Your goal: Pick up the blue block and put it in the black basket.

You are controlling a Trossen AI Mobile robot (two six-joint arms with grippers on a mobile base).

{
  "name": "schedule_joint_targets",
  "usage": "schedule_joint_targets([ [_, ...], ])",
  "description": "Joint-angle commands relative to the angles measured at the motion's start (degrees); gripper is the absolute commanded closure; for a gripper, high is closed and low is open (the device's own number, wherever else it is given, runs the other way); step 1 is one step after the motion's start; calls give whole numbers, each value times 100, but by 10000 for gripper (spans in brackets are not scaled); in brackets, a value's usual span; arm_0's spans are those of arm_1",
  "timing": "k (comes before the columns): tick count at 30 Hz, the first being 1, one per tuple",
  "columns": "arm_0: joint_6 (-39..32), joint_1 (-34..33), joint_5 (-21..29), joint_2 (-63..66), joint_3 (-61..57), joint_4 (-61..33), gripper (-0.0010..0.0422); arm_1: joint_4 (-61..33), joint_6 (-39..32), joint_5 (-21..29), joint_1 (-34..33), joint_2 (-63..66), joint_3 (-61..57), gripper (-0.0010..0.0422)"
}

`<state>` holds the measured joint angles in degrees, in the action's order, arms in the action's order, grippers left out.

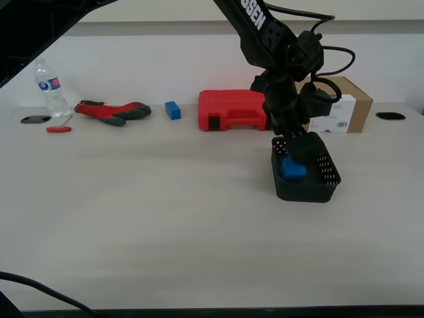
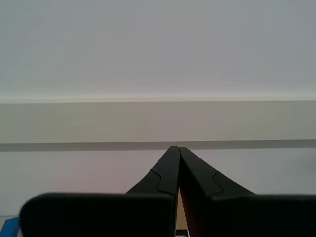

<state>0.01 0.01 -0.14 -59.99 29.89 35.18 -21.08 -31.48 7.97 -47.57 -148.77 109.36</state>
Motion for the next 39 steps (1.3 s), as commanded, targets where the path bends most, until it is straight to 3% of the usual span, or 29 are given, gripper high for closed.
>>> schedule_joint_targets([
  [1, -2, 0, 0, 0, 11, 20, 413, 2, 116, -2, -7, 13, 4, 60],
  [9, 0, 0, 0, 0, 11, 20, 413, -63, 584, 520, -11, 380, 638, 421],
  [39, -2, 0, 0, -2, 11, 20, 413, -31, 557, 367, -37, 372, 848, 413],
])
